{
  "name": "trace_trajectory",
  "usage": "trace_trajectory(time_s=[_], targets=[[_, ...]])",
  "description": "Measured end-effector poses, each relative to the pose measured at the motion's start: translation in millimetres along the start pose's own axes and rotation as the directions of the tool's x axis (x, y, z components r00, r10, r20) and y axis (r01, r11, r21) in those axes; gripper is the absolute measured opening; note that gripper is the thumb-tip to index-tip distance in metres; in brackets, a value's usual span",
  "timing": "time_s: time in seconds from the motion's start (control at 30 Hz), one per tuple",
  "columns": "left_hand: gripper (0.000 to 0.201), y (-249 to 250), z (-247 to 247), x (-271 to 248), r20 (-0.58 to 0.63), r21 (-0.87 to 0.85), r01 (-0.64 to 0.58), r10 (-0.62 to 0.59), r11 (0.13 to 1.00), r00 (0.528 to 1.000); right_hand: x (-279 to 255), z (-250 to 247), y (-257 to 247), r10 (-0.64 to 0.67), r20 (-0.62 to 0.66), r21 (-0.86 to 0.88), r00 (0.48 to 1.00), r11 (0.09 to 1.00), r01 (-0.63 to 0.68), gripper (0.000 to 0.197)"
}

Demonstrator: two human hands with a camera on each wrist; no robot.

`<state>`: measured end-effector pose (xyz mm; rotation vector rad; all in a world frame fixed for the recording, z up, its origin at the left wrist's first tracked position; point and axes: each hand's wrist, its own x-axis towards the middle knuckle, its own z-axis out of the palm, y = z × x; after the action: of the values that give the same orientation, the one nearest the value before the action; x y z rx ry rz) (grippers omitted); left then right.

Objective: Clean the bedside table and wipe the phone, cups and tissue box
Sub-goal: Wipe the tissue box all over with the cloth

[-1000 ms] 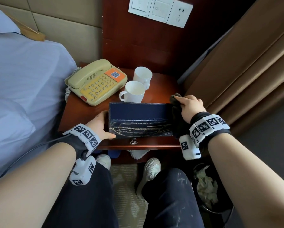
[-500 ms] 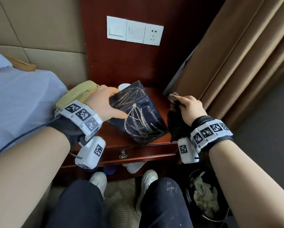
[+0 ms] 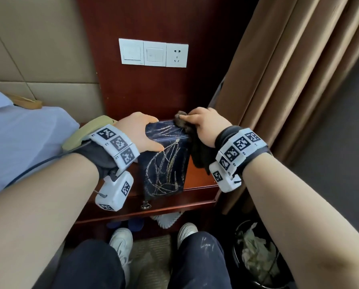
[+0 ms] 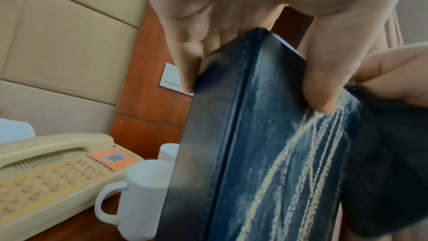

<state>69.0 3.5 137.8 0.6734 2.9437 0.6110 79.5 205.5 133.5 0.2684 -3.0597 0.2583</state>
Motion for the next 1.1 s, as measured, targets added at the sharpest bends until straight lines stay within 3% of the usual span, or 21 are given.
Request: trace_trajectory(time_s=[0.1,0.17,0.23,0.3,0.33,0.4,0.47,0.5,0.57,0.67,0.73,0.77,0.87,0.93,1.0,1.07,1.1], targets=[[0.051,-1,0,2,0.012,0.023,0.0,-0.001,1.0,1.0,-17,6,2,-0.136,-0.062,-0.024,0.989,0.991,0.135,0.056],[0.051,-1,1,1,0.018,0.02,0.004,-0.004,1.0,1.0,-34,3,6,-0.316,-0.113,-0.024,0.942,0.949,0.315,0.05],[0.053,-1,1,-1,0.02,0.007,0.009,-0.009,1.0,1.0,-43,-10,7,-0.416,-0.063,-0.022,0.907,0.909,0.415,0.044],[0.054,1,1,-3,0.015,-0.002,0.008,-0.008,1.0,1.0,-38,-24,5,-0.364,0.033,-0.065,0.931,0.929,0.366,0.045],[0.055,1,1,-3,0.018,-0.001,0.008,-0.008,1.0,1.0,-30,-29,4,-0.304,0.024,-0.083,0.952,0.949,0.305,0.048],[0.057,1,1,-3,0.014,0.008,0.003,-0.003,1.0,1.0,-5,-28,-1,-0.136,-0.032,-0.068,0.99,0.989,0.134,0.054],[0.058,0,0,-3,0.019,0.012,0.003,-0.003,1.0,1.0,17,-16,-10,0.051,0.038,-0.046,0.998,0.998,-0.049,0.055],[0.056,0,0,-3,0.019,0.012,0.003,-0.003,1.0,1.0,22,-9,-16,0.085,0.091,-0.052,0.992,0.995,-0.081,0.056],[0.048,0,0,-2,0.019,0.007,0.001,-0.001,1.0,1.0,18,1,-22,0.057,0.126,-0.094,0.99,0.995,-0.045,0.058],[0.039,-2,1,0,0.023,0.006,-0.012,0.012,1.0,1.0,-10,-6,-23,-0.178,0.085,-0.219,0.98,0.957,0.192,0.054],[0.038,-3,1,1,0.025,0.006,-0.017,0.017,1.0,1.0,-25,-17,-21,-0.306,0.133,-0.189,0.943,0.926,0.327,0.049],[0.038,-3,1,0,0.025,0.012,-0.018,0.018,1.0,1.0,-28,-26,-21,-0.311,0.173,-0.128,0.935,0.934,0.334,0.049],[0.042,-4,-1,-1,0.019,0.037,-0.024,0.023,0.999,1.0,-11,-46,-20,-0.183,0.24,-0.112,0.953,0.97,0.214,0.052],[0.048,-3,-1,-2,0.018,0.031,-0.025,0.024,0.999,1.0,8,-39,-25,-0.043,0.137,-0.119,0.99,0.991,0.059,0.054],[0.048,-4,-1,-2,0.009,0.026,-0.027,0.027,0.999,1.0,20,-21,-34,0.116,0.116,-0.071,0.986,0.992,-0.109,0.057],[0.043,-6,0,-2,0.001,0.022,-0.026,0.026,0.999,1.0,17,-7,-41,0.154,0.162,-0.083,0.975,0.986,-0.142,0.059],[0.041,-7,1,-2,-0.005,0.015,-0.029,0.029,0.999,1.0,10,-5,-41,0.112,0.155,-0.1,0.981,0.99,-0.097,0.058]])
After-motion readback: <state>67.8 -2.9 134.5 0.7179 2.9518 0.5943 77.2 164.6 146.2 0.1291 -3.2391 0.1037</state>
